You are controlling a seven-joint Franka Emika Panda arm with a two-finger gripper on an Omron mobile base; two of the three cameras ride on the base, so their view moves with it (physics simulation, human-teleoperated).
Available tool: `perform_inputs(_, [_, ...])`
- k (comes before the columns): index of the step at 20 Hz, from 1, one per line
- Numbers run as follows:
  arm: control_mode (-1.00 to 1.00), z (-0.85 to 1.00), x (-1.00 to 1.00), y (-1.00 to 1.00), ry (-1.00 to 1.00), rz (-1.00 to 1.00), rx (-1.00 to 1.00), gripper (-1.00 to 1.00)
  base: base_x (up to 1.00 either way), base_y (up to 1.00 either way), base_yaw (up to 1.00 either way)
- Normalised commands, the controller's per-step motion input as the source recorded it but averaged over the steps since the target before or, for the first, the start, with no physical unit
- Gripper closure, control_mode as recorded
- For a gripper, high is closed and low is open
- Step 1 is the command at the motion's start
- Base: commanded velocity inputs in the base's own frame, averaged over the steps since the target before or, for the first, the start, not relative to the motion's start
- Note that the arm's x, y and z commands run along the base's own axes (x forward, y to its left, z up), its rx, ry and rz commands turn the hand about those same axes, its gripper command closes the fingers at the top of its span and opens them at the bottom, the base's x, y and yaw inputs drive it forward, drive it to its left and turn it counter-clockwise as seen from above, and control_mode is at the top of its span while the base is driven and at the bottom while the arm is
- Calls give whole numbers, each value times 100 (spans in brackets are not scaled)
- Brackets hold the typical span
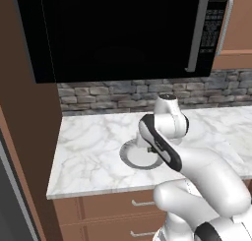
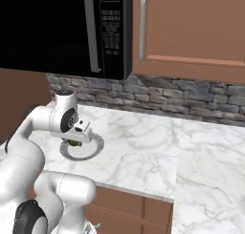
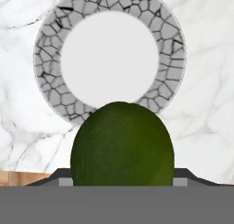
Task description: Pick lime from the fridge and place it on the plate on the counter.
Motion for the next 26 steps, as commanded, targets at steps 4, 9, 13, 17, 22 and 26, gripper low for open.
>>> perform_inputs(4, [-100, -51, 49, 6, 0, 0, -1, 100, 0, 0, 0])
perform_inputs(9, [-100, -43, 43, 1, 0, 0, 0, 100, 0, 0, 0])
perform_inputs(13, [-100, -34, 39, 0, 0, 0, 0, 100, 0, 0, 0])
perform_inputs(17, [-100, -28, 41, 4, 0, 0, 0, 100, 0, 0, 0])
perform_inputs(22, [-100, -25, 42, 10, 0, 0, 0, 100, 0, 0, 0])
perform_inputs(26, [-100, -24, 37, 5, 0, 0, 0, 100, 0, 0, 0])
